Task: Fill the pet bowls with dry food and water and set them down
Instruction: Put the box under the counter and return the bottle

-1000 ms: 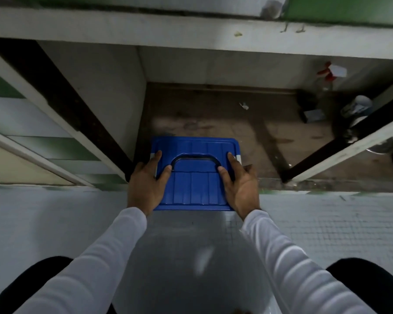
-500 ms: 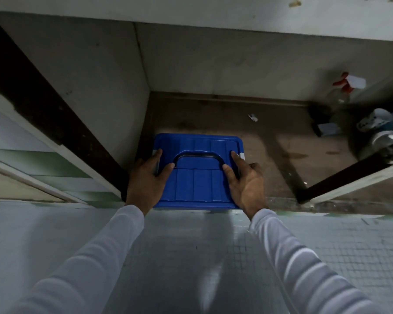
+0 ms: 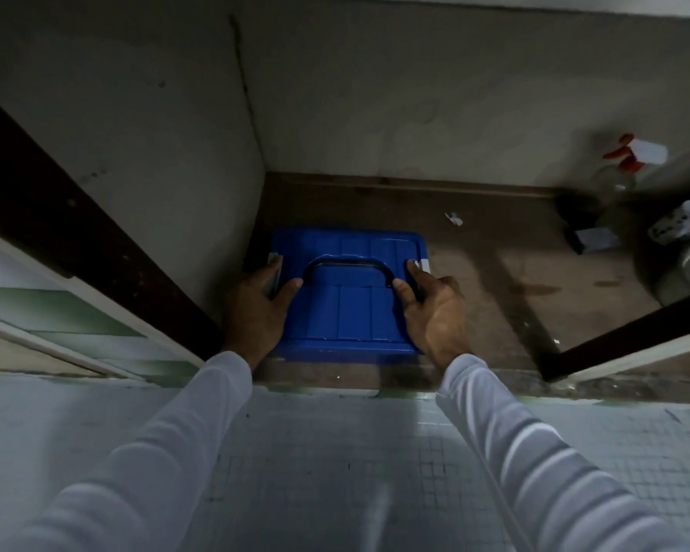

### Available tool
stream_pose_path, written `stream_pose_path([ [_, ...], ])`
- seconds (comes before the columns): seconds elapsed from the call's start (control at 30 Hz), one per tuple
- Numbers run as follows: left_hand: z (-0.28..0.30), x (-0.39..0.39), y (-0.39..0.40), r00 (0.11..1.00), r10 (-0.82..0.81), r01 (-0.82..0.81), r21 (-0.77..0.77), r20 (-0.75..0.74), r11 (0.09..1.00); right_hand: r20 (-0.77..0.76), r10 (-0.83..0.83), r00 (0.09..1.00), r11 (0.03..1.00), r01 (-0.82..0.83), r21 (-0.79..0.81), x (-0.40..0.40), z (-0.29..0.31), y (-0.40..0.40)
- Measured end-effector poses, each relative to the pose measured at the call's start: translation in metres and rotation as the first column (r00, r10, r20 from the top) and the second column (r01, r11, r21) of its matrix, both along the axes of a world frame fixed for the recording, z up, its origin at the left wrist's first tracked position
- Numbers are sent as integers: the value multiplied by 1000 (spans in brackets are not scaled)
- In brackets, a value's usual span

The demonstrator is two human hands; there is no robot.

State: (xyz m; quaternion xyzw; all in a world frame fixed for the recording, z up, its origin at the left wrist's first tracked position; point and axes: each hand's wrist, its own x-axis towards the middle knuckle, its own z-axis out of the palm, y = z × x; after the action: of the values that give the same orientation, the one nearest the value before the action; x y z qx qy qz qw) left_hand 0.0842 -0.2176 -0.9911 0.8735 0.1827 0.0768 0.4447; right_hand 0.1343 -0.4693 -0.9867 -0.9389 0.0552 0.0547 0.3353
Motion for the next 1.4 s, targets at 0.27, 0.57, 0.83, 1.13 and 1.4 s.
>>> stream_pose_path([
  [0.27,2,14,-1,1000,24,-25,-30,-11,999,34,-4,999,1000,4,-2,19,-13,1],
  [0.57,7,18,-2,999,14,-15,-45,-32,999,38,22,999,999,-21,-46,21,-6,4],
  [0.83,0,-2,-4,994,-59,64,54,-92,996,16,138,990,990,-138,-16,-1,2,5],
  [1.13,11,-19,-13,949,-229,305,446,-216,841,-97,273,957,902,-289,-320,-22,21,-3],
  [1.4,54,-47,-24,863,-226,448,480,-451,754,-192,376,906,841,-421,-340,-49,56,-14],
])
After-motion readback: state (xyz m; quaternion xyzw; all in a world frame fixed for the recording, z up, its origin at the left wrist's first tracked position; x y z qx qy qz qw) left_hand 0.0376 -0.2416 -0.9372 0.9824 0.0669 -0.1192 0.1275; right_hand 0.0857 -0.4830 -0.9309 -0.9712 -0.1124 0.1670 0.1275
